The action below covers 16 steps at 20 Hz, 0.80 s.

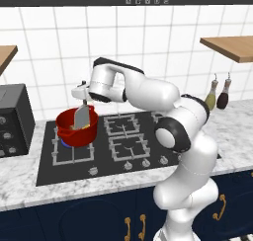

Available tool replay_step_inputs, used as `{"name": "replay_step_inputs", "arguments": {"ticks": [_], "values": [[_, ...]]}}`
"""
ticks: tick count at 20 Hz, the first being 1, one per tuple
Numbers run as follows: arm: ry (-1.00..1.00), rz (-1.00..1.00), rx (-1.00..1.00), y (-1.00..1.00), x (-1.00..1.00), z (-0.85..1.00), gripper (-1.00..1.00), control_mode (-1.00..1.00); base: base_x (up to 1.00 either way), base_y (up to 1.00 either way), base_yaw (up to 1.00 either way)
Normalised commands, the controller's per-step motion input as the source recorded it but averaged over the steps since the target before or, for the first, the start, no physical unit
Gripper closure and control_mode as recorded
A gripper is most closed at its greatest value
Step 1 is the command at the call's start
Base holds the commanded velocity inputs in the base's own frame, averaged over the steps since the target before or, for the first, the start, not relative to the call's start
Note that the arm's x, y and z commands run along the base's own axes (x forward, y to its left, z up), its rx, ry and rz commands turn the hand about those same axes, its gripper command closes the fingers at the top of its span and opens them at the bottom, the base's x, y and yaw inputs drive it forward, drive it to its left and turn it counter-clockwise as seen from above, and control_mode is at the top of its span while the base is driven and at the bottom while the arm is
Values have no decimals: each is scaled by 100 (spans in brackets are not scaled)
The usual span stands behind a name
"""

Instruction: Put the mushroom and lemon wedge in the pot. Retrieve the spatula and lightly stir the vegetables in the pot.

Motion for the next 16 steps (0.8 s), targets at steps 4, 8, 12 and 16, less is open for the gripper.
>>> {"name": "replay_step_inputs", "arguments": {"ticks": [4,8,12,16], "values": [[-5,3,0,8,9,-23,100,-100,0,0,0],[-1,4,0,15,17,-29,100,-100,0,0,0],[-2,6,2,12,18,-23,100,-100,0,0,0],[0,7,1,11,19,-2,100,-100,0,0,0]]}}
